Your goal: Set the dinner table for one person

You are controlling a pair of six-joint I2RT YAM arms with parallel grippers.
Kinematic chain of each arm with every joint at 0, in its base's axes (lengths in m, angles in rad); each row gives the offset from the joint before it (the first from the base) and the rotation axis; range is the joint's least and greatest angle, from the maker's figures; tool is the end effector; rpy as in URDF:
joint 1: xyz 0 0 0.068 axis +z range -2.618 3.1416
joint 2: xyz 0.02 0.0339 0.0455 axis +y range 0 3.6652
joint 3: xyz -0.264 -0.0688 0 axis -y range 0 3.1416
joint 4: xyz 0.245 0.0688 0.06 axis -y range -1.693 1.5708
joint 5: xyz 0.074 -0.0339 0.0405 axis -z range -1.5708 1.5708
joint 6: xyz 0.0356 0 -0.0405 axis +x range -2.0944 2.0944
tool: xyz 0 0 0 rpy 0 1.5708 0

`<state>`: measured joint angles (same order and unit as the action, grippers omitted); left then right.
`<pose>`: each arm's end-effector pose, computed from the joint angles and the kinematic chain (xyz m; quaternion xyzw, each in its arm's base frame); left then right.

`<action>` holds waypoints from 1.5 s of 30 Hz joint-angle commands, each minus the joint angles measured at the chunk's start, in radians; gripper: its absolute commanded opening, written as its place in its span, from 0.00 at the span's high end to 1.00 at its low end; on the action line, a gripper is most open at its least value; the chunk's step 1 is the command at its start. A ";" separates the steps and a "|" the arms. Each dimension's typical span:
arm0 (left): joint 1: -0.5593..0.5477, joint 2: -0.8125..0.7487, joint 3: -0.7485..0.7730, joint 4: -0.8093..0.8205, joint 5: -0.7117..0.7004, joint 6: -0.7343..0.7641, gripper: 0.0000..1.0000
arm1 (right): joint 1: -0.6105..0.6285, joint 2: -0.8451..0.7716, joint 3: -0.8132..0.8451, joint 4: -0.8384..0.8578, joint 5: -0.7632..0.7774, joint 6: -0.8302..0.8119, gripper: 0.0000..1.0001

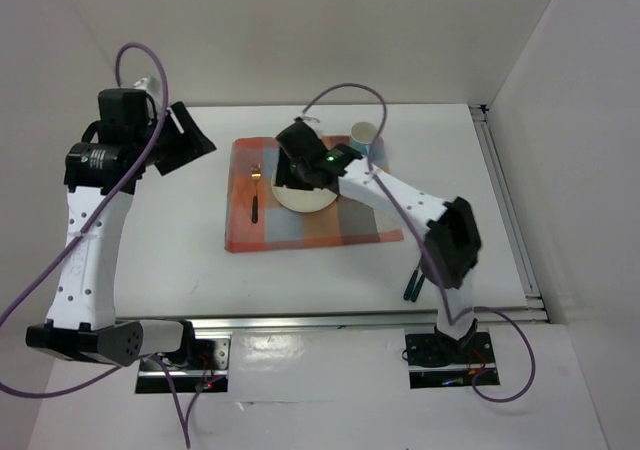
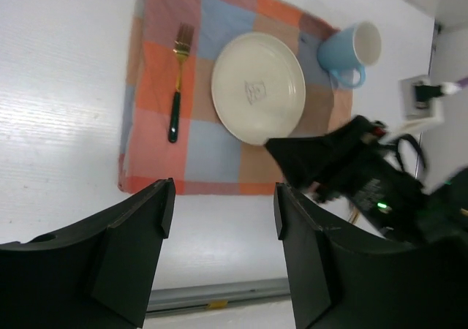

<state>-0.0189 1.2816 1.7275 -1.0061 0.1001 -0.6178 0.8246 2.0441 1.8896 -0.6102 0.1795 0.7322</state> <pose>0.2325 -0.0080 0.4682 -0.2347 0.8422 -0.1929 0.4455 0.3239 0.3410 0.2946 -0.0072 0.9168 0.2156 0.3360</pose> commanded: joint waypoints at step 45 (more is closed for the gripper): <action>-0.493 0.326 -0.094 0.072 -0.082 -0.020 0.27 | -0.498 -0.625 -1.195 -0.140 -0.081 0.242 0.59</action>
<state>-0.5121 1.6058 1.5974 -0.9276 0.0292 -0.6334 0.3244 1.4014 0.6933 -0.8173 0.0952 0.9844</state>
